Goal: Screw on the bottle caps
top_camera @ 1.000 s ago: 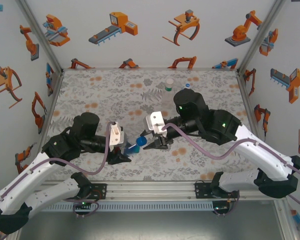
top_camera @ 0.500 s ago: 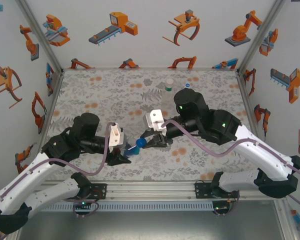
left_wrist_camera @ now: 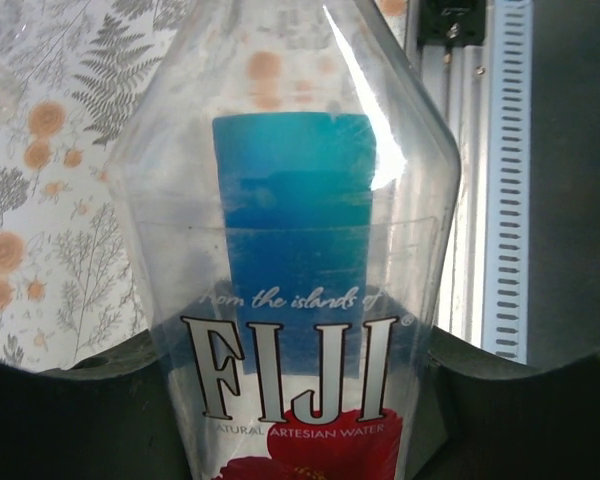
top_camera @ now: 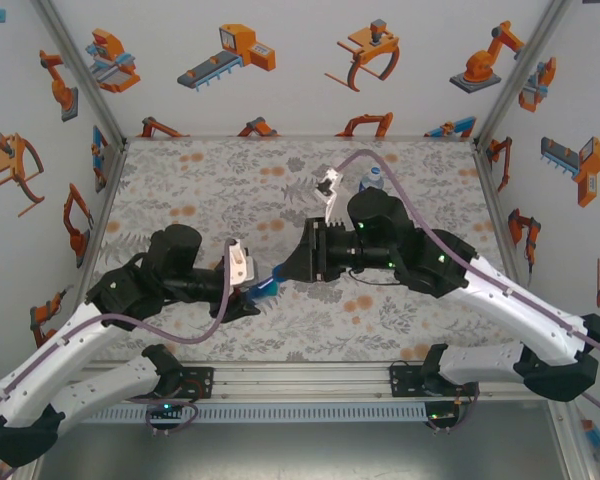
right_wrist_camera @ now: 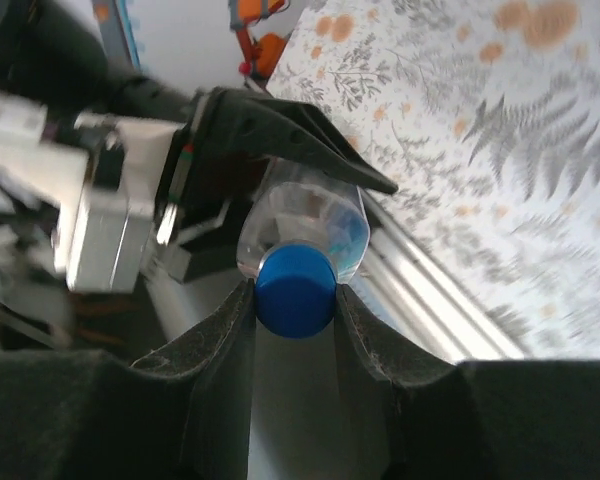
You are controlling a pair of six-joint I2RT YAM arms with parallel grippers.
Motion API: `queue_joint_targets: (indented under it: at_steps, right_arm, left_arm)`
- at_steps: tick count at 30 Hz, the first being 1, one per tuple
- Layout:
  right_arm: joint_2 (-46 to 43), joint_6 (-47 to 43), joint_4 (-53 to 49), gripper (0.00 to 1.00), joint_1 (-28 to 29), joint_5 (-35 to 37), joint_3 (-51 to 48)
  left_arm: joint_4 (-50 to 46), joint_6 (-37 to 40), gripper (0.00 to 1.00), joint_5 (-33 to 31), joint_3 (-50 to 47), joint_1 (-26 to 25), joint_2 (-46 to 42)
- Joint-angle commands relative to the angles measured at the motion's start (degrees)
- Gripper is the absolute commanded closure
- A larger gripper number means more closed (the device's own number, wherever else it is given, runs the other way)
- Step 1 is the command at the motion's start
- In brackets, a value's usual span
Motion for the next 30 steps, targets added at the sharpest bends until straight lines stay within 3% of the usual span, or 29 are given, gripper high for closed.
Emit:
queue_joint_targets:
  at_steps: [1,6,9,12,16,24,30]
  right_arm:
    - [-0.54,23.80,3.53,1.00,0.67,7.56,-4.53]
    - [0.83,19.63,1.14,1.00,1.18,9.46,-1.94]
    - [1.65,11.67,-2.24,0.98,1.17,10.04,2.02]
    - [0.77,2.84,-2.99,0.71,1.15,10.74,4.28]
    - [-1.85,-12.57,0.15,0.55,1.14,9.04,4.19]
    - [-2.58,-52.50,-0.45,0.50,1.19,-6.70,8.17]
    - [0.41,-74.51,-7.32,0.48,1.15,-21.74,12.22]
  left_arm:
    - [5.17,0.50,0.93,-1.06,0.04,-0.29,0.33]
    - [5.64,0.51,0.93,0.05,-0.23,-0.26,0.60]
    - [5.31,0.47,0.94,1.18,-0.06,-0.31,0.47]
    - [5.27,0.50,0.94,1.33,-0.54,-0.26,0.00]
    - [4.10,0.67,0.94,2.63,-0.16,-0.26,-0.41]
    - [1.70,1.61,0.93,7.53,1.05,-0.26,-0.75]
    - [0.42,0.64,0.95,10.78,1.96,-0.26,-0.78]
